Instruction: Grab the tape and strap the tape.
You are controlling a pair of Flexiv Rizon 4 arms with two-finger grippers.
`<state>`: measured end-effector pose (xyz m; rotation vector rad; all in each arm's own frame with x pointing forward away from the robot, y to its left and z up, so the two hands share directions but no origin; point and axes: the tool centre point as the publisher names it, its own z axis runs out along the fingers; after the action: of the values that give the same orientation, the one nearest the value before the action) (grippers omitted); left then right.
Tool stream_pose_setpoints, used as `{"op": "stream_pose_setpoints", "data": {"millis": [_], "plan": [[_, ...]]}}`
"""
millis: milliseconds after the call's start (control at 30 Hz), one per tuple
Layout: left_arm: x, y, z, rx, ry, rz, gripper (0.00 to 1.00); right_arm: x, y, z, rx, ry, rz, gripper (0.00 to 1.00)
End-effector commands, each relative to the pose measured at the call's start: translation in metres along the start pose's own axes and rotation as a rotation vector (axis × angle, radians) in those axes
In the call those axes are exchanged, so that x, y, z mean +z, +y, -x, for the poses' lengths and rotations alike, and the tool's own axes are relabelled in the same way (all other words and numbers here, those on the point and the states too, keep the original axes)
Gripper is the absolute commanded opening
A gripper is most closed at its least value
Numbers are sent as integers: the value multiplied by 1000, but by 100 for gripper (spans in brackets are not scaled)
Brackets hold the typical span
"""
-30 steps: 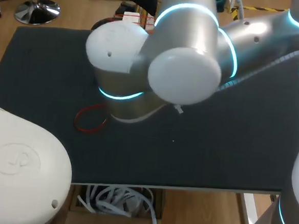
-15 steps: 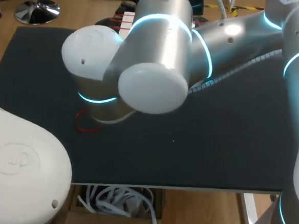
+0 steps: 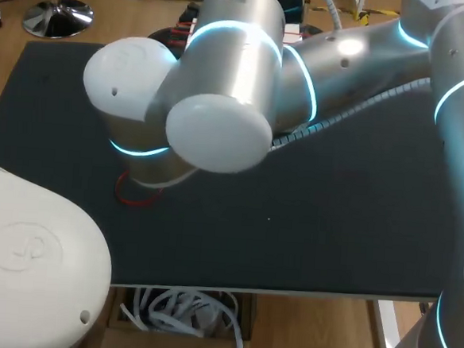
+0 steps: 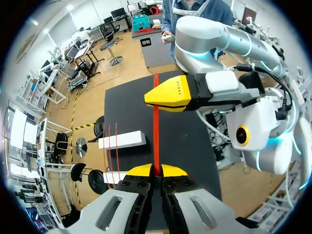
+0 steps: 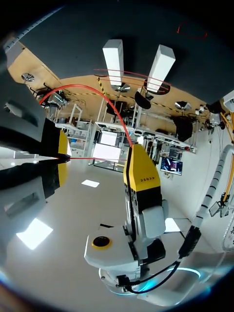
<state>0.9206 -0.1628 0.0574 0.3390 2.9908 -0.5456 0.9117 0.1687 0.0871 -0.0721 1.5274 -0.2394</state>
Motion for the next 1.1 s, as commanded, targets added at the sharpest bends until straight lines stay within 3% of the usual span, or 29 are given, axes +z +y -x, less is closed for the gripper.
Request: {"op": "stream_pose_setpoints", "data": {"millis": [33, 1100], "plan": [[-1, 0, 0, 0, 3, 4, 0, 0, 2, 4, -6, 8, 0, 0], [-1, 0, 0, 0, 3, 4, 0, 1, 14, 1, -35, 20, 9, 0]]}}
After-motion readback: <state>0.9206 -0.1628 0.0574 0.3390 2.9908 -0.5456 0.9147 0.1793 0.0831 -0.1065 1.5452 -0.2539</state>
